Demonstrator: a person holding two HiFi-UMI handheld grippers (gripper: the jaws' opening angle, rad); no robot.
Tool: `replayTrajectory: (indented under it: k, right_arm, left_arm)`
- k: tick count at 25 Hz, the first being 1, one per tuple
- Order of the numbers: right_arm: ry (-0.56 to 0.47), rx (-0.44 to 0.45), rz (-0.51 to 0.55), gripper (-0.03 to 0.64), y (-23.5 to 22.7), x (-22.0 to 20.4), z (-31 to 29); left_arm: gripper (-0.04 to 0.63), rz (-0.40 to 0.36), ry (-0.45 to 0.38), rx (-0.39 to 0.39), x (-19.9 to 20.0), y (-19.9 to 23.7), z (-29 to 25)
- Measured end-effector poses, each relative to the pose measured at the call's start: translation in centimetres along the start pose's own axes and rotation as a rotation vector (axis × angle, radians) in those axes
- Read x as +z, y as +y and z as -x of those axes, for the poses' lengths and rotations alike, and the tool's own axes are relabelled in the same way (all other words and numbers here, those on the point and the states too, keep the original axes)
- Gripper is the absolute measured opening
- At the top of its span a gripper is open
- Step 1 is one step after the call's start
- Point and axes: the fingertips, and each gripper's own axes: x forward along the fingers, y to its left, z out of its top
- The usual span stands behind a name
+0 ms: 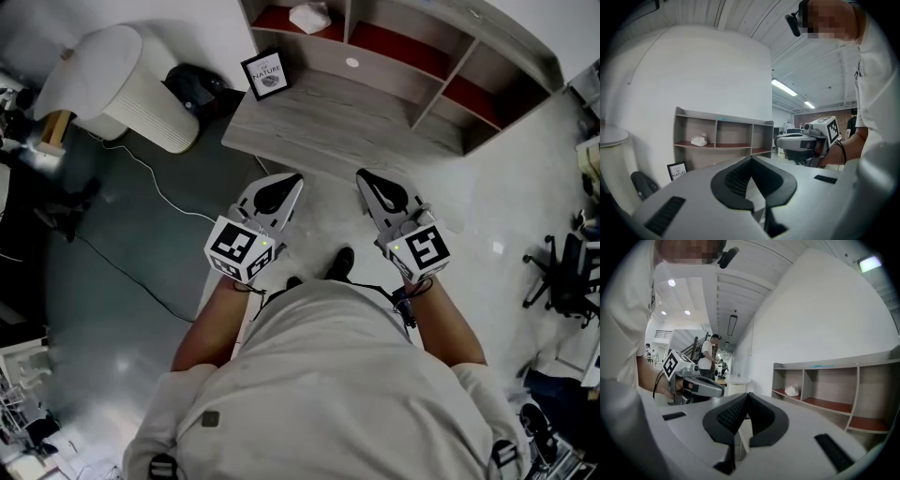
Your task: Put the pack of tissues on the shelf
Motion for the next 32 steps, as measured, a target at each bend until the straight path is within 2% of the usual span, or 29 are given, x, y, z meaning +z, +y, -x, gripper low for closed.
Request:
replayTrajectory:
  k: [10, 14, 18, 26, 32]
  right_arm:
    - [0.017, -0.041, -0.035, 0.020, 8.1, 2.0, 0.7]
    - [0.003, -0.036, 0.036, 0.020, 10.4, 2.0, 1.3]
    - [0.052, -0.052, -0.005, 0.020, 13.3, 1.6, 1.4]
    - [0.061, -0.041, 0.016, 0.020, 17.9, 1.0, 1.5]
    - [0.093, -0.029, 0.018, 0.020, 19.4, 0.3, 2.0]
  left_arm:
    - [0.014, -0.008, -0.034, -0.025, 0.2, -0.5, 8.4]
    - [0.014, -0.017, -0.041, -0.045, -0.1, -0.9, 11.4]
    - [0.014, -0.011, -0.041, -0.046, -0.4, -0.6, 14.1]
    - [0.014, -0.027, -0.052, -0.045, -1.2, 0.2, 17.9]
    - [0.014, -0.032, -0.062, -0.043, -1.3, 0.4, 19.6]
